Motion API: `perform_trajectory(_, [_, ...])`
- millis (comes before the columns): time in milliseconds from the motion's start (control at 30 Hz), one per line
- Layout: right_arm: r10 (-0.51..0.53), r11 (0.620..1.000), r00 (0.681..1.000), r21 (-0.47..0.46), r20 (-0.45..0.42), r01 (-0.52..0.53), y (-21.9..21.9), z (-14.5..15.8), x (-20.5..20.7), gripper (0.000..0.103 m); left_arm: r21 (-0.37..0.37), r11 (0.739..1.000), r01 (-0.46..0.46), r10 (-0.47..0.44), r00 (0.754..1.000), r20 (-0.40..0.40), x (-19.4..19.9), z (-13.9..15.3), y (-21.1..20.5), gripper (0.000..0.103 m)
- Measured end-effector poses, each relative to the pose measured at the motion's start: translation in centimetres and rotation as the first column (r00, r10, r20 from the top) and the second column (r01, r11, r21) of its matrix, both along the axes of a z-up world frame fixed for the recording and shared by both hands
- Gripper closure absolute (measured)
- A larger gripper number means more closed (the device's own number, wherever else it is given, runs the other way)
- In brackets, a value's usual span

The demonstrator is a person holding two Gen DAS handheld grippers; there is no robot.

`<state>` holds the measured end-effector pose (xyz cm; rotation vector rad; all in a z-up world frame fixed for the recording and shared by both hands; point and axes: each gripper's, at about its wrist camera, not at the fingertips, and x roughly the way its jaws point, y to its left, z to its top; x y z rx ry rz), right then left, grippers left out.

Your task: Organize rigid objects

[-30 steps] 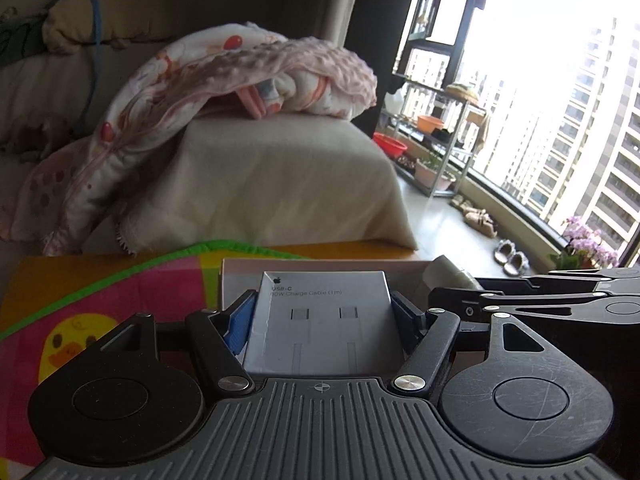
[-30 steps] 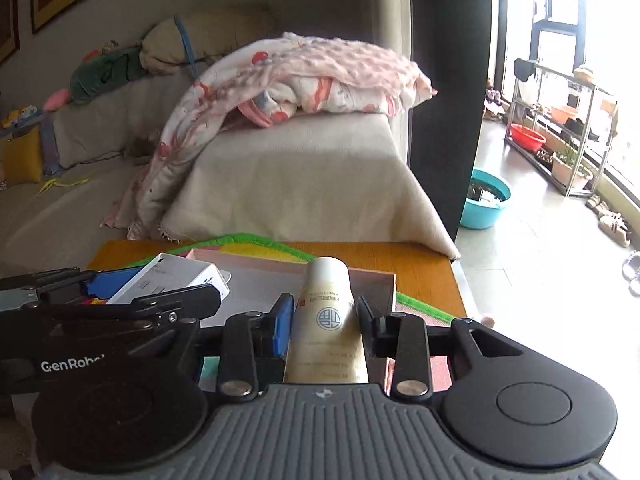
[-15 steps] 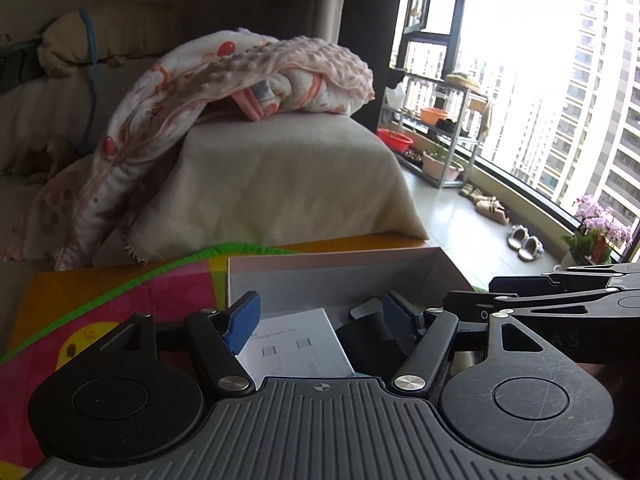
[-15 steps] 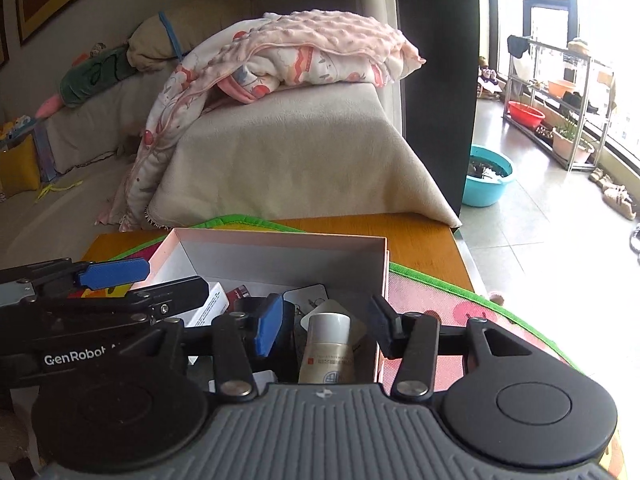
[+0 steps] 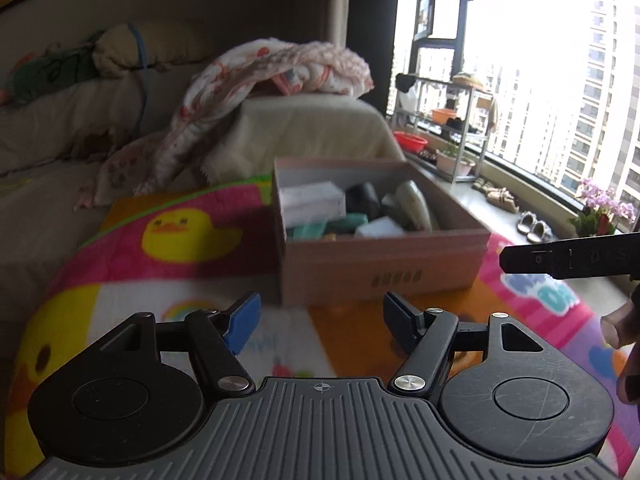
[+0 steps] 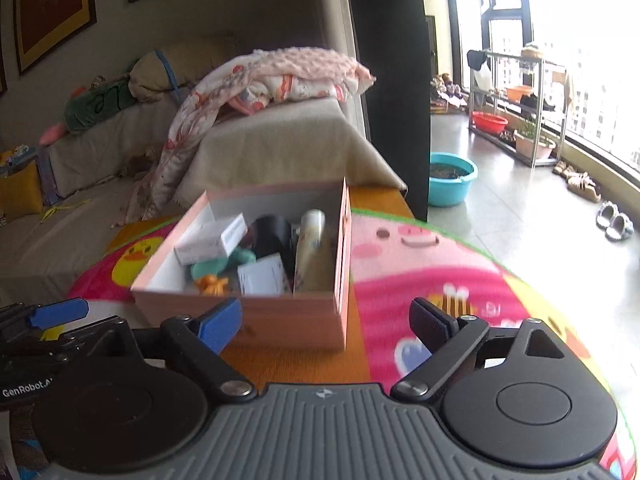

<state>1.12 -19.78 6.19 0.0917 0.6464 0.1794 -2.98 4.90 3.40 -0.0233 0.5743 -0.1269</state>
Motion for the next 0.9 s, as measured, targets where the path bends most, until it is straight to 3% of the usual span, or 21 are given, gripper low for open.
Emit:
perform_trajectory(167, [0.004,0.998,0.989,-0.063,-0.146,-0.013,2.1,-6.1,-1.3,0.009,0.070,0.996,-0.061,0.065,0.996,-0.061,-0.8,-4.1,-1.3,0.029])
perform_trajectory(233, [0.022,0.989,0.993,-0.142,-0.112,-0.038,3.1,-7.3,-1.6,0.000,0.048,0.996,-0.072,0.075,0.995,-0.066,-0.5,-4.0,-1.1,0.029])
perform_trajectory(300, [0.011,0.982,0.996,-0.188,-0.094,-0.029,3.7,-7.5,-1.8,0.000,0.006,0.997,-0.077,0.078,0.994,-0.076,0.0,-4.2,-0.8,0.022])
perform_trajectory(367, [-0.008,0.986,0.995,-0.165,-0.103,-0.009,3.5,-7.5,-1.5,0.000,0.030,0.997,-0.068,0.070,0.994,-0.082,0.1,-4.3,-1.5,0.017])
perform_trajectory(900, [-0.057,0.989,0.998,-0.137,-0.037,0.051,2.5,-8.1,-2.0,0.000,0.061,0.993,-0.104,0.109,0.990,-0.088,0.9,-4.4,-2.2,0.014])
